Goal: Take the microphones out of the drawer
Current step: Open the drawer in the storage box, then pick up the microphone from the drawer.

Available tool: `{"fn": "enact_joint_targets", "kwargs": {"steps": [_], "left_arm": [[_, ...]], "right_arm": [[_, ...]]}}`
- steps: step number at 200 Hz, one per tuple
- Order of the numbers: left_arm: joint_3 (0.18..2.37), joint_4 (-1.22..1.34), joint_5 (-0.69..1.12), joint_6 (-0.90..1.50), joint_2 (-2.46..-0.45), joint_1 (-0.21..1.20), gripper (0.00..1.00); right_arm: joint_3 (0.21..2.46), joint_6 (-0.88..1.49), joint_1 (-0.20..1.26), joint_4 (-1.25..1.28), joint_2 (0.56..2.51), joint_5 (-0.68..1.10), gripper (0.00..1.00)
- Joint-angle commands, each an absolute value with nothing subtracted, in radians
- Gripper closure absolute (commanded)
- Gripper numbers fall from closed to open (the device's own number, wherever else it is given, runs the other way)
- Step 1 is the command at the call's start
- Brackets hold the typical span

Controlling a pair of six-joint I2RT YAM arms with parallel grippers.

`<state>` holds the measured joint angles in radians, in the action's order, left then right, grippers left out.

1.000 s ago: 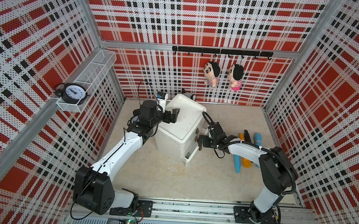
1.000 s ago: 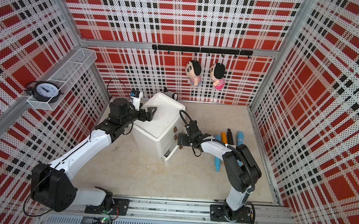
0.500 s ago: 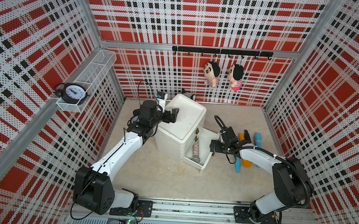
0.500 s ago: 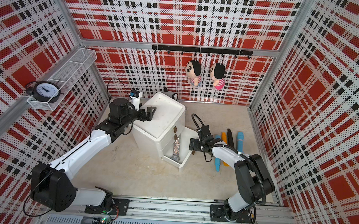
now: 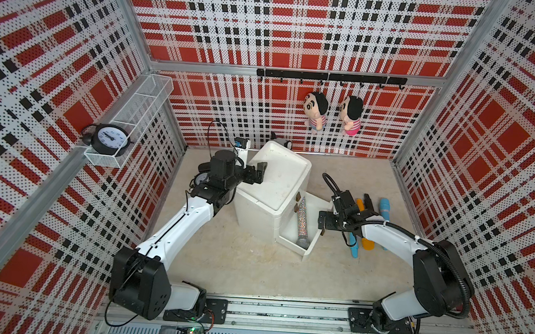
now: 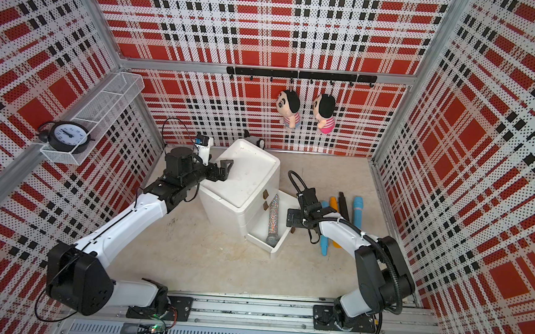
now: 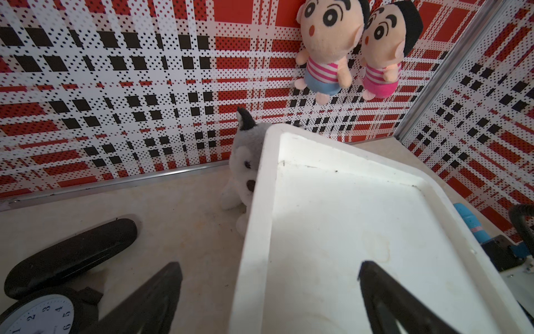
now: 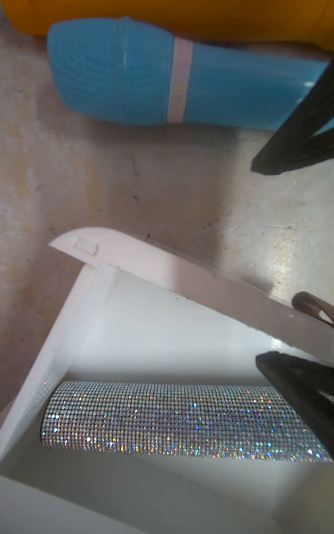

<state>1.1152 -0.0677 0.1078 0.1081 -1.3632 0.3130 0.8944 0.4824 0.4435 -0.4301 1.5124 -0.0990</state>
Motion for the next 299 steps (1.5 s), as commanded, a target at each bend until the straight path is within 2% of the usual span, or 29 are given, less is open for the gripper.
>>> {"fn": "enact_joint_targets", "kwargs": {"steps": [1, 57, 114, 177, 299], "left_arm": [[1.098, -0.143, 0.113, 0.121, -1.385, 0.319, 0.02], [1.100, -0.145, 0.114, 0.117, -1.382, 0.312, 0.02], [1.124, -0.144, 0.141, 0.122, -1.415, 0.280, 0.02], [1.111, -0.144, 0.138, 0.121, -1.399, 0.275, 0.02], [1.108, -0.140, 0.153, 0.123, -1.391, 0.269, 0.02]], "right_arm": [[0.930, 0.441, 0.429, -0.518, 1.494, -0.145, 0.00], [1.011, 0.369, 0.440, -0.485, 1.450, -0.098, 0.00], [1.086, 0.357, 0.524, -0.466, 1.535, -0.032, 0.00], [1.082, 0.403, 0.617, -0.378, 1.602, -0.006, 0.05], [1.120, 0.465, 0.655, -0.348, 1.743, -0.090, 0.20]]}}
